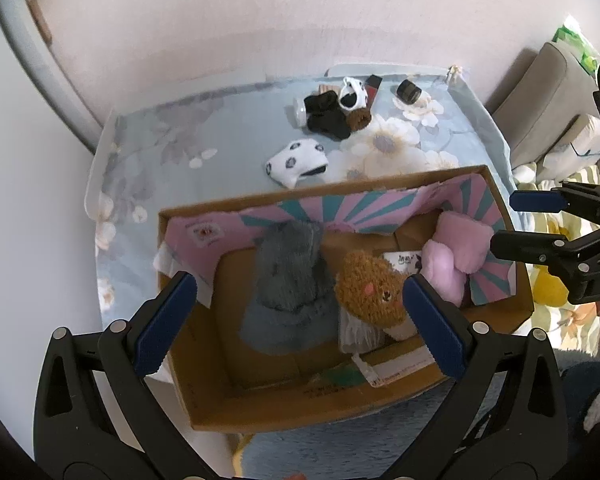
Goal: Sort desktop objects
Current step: 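Carry the teddy bear and pink cuff into the cardboard box and release both, then move both grippers back over the tray toward the panda sock and black items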
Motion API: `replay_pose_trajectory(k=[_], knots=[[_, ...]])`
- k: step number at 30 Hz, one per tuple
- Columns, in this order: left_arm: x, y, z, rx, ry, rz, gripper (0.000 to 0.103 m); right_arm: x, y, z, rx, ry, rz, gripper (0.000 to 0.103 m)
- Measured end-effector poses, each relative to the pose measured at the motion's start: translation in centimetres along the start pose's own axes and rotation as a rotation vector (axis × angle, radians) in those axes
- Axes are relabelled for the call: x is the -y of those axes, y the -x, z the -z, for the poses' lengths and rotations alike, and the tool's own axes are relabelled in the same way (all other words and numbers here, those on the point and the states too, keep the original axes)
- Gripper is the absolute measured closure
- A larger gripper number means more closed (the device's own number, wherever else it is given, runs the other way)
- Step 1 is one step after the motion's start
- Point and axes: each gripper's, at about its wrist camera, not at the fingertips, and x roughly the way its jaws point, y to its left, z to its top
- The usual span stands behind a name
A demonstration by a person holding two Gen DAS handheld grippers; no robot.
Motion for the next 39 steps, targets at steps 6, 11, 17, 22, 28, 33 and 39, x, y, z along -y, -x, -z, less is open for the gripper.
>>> replay_pose_trajectory(k=[6, 11, 17, 22, 28, 33, 39], knots=[[-0.3, 1.0, -1.7, 0.050, -0.058, 0.003, 0.000, 0.2, 1.3, -1.0, 0.053, -0.003, 0.005, 0.028], [-1.4, 1.8, -5.2, 0.104, -0.146, -0.001, 0.000, 0.8, 2.3, -3.2, 0.081, 0.035, 0.037, 0.028], [-2.3, -1.0, -11.5, 0.073, -0.319, 0.129, 0.001, 2.3, 2.0, -7.2, 0.066, 0.076, 0.045, 0.028], [-2.0, -5.8, -15.2, 0.005, -0.457, 0.205, 0.001, 4.0, -0.6, -10.9, 0.025, 0.116, 0.014, 0.028], [-0.9, -13.9, -15.1, -0.076, -0.633, 0.255, 0.007, 6.8, -7.2, -14.1, -0.043, 0.109, -0.034, 0.028], [-0.2, -17.6, -13.6, -0.120, -0.720, 0.297, 0.012, 8.3, -12.6, -15.3, -0.110, 0.076, -0.086, 0.028], [-0.4, -19.1, -12.8, -0.136, -0.733, 0.346, 0.012, 8.7, -15.1, -16.2, -0.135, 0.035, -0.152, 0.028]])
